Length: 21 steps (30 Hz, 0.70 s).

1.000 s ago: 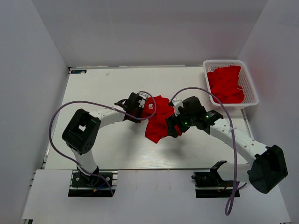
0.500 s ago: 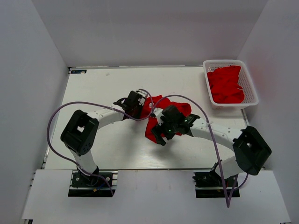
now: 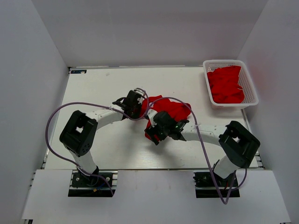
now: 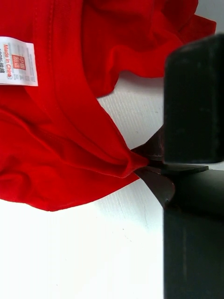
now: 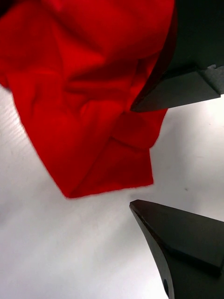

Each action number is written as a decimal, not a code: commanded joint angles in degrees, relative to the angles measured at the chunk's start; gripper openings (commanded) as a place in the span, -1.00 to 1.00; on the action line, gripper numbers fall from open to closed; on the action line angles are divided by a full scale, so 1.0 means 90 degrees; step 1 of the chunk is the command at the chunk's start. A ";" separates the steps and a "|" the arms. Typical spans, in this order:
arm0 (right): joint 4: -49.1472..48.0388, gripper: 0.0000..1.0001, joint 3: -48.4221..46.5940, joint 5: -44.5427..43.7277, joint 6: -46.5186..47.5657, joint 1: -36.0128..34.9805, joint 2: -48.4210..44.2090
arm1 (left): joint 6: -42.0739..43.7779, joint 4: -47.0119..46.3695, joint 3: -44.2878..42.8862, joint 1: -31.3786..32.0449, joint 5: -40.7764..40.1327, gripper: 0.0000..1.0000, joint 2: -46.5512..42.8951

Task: Fold and stack the t-shirts
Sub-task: Flatten out the tshirt

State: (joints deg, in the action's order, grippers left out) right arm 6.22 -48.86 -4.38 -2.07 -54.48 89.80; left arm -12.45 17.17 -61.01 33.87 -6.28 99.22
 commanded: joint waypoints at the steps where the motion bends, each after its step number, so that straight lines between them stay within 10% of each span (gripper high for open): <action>1: -0.0564 0.60 0.0204 -0.0577 -0.0287 -0.0031 0.0188 | -0.0082 -0.0042 0.0002 0.0026 -0.0024 -1.00 -0.0487; 5: -0.0964 0.39 0.0429 -0.0734 -0.0366 -0.0002 0.0364 | -0.0140 -0.0042 0.0070 0.0026 -0.0024 -1.00 -0.0487; 12: -0.1296 -0.99 0.0692 -0.0997 -0.0737 -0.0002 0.0326 | -0.0140 -0.0042 0.0070 0.0026 -0.0083 -1.00 -0.0487; 21: -0.0877 -1.00 0.0898 -0.2109 -0.0698 0.0145 -0.1695 | -0.0267 0.0201 -0.0339 -0.0091 -0.1008 -1.00 -0.0819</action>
State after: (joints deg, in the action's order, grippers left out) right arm -1.10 -40.14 -16.93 -8.56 -54.04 80.68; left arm -13.87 17.85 -60.95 33.76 -9.45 96.01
